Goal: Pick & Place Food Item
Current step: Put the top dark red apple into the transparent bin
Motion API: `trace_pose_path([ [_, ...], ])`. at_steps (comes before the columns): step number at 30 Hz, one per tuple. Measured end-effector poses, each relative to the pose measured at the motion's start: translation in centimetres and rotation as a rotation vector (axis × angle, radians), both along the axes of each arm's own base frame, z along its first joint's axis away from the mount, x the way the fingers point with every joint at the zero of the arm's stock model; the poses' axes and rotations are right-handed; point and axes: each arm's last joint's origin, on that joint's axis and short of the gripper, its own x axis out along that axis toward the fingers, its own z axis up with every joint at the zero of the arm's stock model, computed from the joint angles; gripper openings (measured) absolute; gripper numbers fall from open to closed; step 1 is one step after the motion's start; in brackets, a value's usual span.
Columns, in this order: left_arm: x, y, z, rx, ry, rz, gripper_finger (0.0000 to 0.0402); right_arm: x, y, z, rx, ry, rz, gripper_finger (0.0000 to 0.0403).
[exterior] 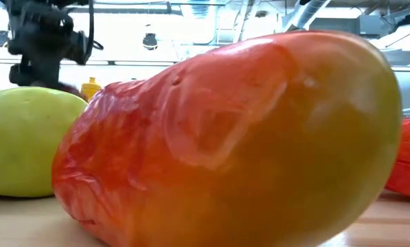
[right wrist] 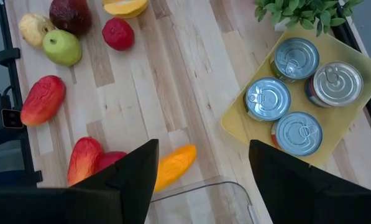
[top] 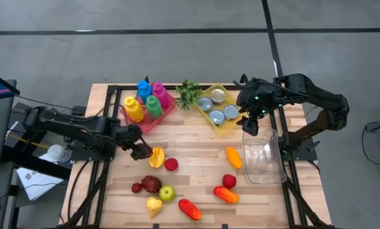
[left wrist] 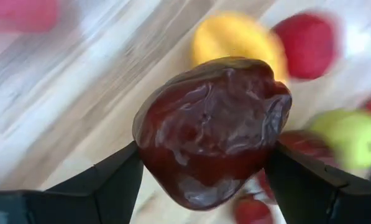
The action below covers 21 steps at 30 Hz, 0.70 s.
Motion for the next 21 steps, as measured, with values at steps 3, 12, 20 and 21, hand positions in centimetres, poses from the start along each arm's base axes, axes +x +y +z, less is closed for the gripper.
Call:
trace_pose_path([
  [3, -0.5, 0.1, 1.2, -0.031, -0.119, 0.038, 0.0296, 0.0, 0.0, 0.0, 0.0, -0.001, 0.0, 0.0244],
  [12, 1.1, 0.0, 4.9, -0.077, -0.581, 0.096, 0.0296, 0.2, 0.4, 0.1, 0.0, -0.026, 0.018, 0.0244],
  [20, 4.0, -0.5, 8.1, -0.175, -0.984, 0.022, 0.0296, 0.4, 1.7, 0.2, 0.003, -0.039, 0.078, 0.0244],
  [21, 4.2, -0.5, 8.5, -0.195, -1.027, 0.009, 0.0296, 0.4, 1.8, 0.2, 0.003, -0.04, 0.084, 0.0244],
])
